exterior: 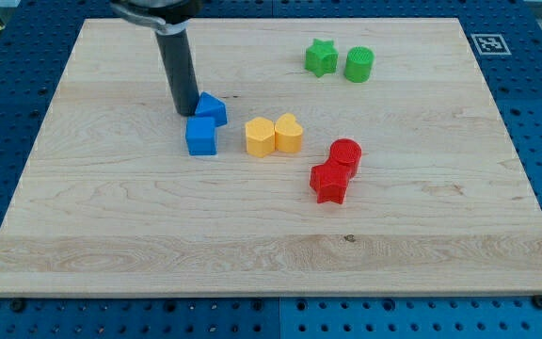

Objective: Place arm at the top of yellow hexagon

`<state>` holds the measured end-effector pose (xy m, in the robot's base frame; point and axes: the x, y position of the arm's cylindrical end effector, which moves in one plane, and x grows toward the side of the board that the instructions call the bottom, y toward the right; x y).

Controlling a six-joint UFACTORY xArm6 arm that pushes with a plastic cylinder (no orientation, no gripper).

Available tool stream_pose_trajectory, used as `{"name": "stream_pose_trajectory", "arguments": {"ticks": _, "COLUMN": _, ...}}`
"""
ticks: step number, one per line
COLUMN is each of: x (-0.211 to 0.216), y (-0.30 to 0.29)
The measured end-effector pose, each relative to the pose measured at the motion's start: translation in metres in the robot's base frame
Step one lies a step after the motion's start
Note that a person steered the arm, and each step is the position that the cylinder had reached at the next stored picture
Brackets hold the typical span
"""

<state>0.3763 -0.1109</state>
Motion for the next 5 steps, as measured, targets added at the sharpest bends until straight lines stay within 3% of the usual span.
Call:
{"name": "stream_pose_trajectory", "arguments": {"ticks": 2, "x": -0.017, "y": 0.076}}
{"name": "stream_pose_trajectory", "arguments": {"ticks": 4, "x": -0.017, "y": 0.107}}
{"name": "stream_pose_trajectory", "arguments": {"ticks": 5, "x": 0.001, "y": 0.139}}
